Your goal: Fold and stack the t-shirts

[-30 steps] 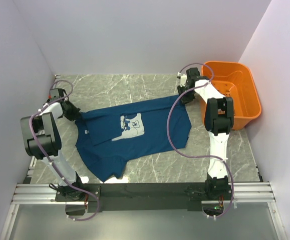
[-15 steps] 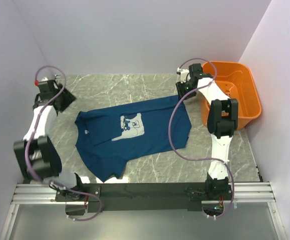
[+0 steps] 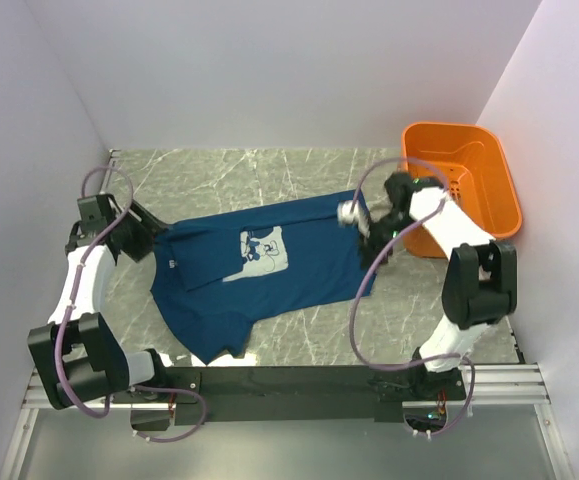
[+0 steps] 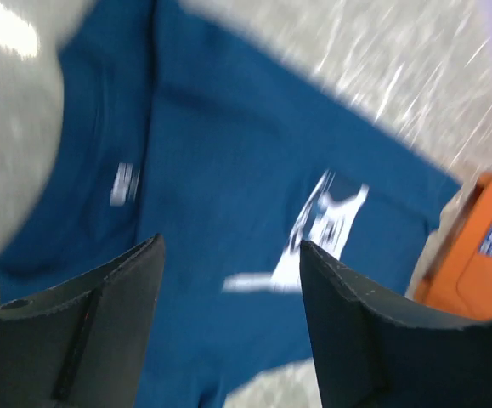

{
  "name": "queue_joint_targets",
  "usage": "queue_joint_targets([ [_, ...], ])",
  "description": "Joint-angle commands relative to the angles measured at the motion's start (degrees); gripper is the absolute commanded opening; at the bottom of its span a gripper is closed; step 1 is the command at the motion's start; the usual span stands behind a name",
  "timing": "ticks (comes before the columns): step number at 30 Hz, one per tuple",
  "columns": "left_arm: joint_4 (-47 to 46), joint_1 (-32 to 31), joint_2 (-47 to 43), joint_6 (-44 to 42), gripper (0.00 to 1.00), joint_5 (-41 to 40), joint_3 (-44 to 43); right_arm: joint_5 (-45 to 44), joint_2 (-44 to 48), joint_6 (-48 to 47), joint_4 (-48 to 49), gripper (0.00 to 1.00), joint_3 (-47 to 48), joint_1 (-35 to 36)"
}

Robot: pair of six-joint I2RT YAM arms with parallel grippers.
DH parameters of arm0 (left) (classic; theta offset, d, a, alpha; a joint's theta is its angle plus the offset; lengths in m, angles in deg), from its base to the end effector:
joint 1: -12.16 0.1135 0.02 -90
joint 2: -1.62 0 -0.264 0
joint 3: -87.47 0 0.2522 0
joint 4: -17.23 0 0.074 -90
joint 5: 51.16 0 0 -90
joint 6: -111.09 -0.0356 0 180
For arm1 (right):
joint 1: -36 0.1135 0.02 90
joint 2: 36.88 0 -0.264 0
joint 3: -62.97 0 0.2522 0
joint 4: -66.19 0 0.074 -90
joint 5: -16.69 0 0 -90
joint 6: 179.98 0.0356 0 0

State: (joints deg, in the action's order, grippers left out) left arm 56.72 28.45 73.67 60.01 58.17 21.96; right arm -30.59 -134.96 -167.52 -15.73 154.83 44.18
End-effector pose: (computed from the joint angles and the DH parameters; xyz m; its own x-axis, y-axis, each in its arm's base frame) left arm 0.2566 0.0627 0.2585 -0.5098 -0.7666 -0.3905 -0.4683 0.6280 -0.6215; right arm 0.3045 0.0682 0.2475 -0.0901 -0.7377 -0.6691 -0.9933 0.0174 0.1146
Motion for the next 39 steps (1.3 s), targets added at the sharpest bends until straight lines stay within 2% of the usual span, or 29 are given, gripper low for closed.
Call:
queue_joint_targets([
  [1, 5.72, -0.38, -3.66, 2.04, 0.7, 5.11, 2.08, 0.28, 7.27, -7.21, -1.74, 0.51, -8.91, 6.13],
  [4, 10.1, -0.91, -7.01, 2.48, 0.69, 5.01, 4.37, -2.28, 13.17, -1.49, 7.23, 0.52, -18.49, 12.53],
  [5, 10.82, -1.09, -8.49, 2.83, 0.69, 5.01, 5.33, -4.38, 14.22, 2.96, 12.47, 0.51, -21.74, 13.86],
  [8, 12.32, -1.62, -11.65, 4.14, 0.69, 5.98, 7.35, -6.24, 15.47, 8.25, 19.0, 0.51, -25.36, 18.35],
  [10, 12.5, -1.7, -12.9, 4.5, 0.69, 5.19, 7.71, -6.07, 15.47, 10.2, 20.6, 0.51, -25.37, 21.59],
  [13, 14.16, -1.7, -13.95, 4.59, 0.69, 1.42, 5.96, -8.17, 16.43, 16.61, 27.45, 0.51, -25.2, 30.73],
  [14, 14.95, -1.62, -14.39, 4.5, 0.69, -1.11, 3.87, -9.31, 16.52, 20.02, 31.64, 0.51, -24.76, 36.23],
  [21, 16.89, -1.7, -19.13, 4.42, 0.72, -12.29, -6.95, -18.08, 10.74, 30.95, 46.51, 0.51, -16.86, 55.49],
  [24, 18.03, -1.62, -20.02, 3.01, 0.75, -13.27, -8.63, -19.6, 7.66, 31.31, 48.99, 0.53, -14.92, 59.48],
  [28, 20.14, -1.7, -22.04, 2.22, 0.84, -15.2, -8.29, -20.13, 4.13, 29.47, 51.11, 0.56, -12.72, 63.26],
  [33, 21.9, -1.7, -24.24, 1.16, 0.85, -17.57, -8.37, -21.53, 0.8, 24.54, 53.04, 0.58, -12.89, 66.34],
  [39, 22.6, -1.62, -25.12, 0.46, 0.86, -18.1, -9.25, -24.52, -4.57, 24.36, 54.89, 0.58, -11.05, 67.05],
])
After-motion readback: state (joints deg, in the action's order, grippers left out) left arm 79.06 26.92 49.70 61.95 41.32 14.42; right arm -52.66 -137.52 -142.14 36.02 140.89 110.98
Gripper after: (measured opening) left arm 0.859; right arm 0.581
